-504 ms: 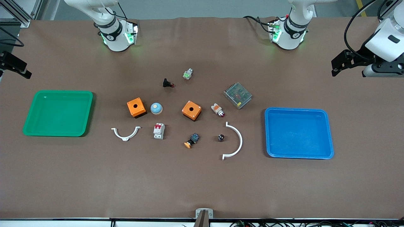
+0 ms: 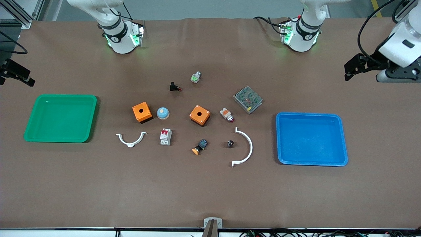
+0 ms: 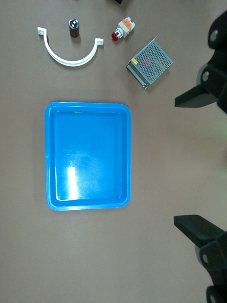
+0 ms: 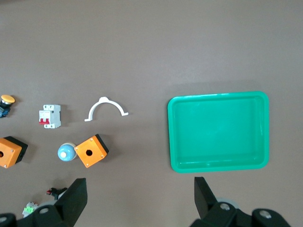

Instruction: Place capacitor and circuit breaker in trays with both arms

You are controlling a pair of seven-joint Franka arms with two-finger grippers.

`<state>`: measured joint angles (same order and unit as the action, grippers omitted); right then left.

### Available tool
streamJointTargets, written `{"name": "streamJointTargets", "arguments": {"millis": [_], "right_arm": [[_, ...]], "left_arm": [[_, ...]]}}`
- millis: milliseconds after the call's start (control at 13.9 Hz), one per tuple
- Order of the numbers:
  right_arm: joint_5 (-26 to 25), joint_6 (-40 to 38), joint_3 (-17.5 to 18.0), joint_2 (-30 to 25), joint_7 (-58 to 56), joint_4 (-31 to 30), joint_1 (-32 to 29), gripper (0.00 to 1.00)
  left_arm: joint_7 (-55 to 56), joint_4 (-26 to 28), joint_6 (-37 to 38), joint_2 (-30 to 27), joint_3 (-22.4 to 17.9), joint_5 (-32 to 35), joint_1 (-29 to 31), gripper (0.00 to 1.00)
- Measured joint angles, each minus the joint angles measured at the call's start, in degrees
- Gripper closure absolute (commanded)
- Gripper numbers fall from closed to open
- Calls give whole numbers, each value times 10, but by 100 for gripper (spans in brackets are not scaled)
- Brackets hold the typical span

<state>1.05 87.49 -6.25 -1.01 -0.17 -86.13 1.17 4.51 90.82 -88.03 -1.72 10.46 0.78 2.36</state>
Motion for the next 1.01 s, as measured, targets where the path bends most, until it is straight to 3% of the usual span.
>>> {"name": "streamJointTargets", "arguments": {"millis": [288, 648, 1008], "right_arm": [[0, 32, 0, 2, 0, 0, 0, 0], [0, 27, 1, 19, 0, 0, 0, 0], [0, 12, 8, 62, 0, -1, 28, 0]], "left_arm": [[6, -9, -65, 89, 3, 0, -40, 0], [137, -15, -186, 208, 5, 9, -140, 0], [279, -107, -252, 347, -1, 35, -238, 7]]}}
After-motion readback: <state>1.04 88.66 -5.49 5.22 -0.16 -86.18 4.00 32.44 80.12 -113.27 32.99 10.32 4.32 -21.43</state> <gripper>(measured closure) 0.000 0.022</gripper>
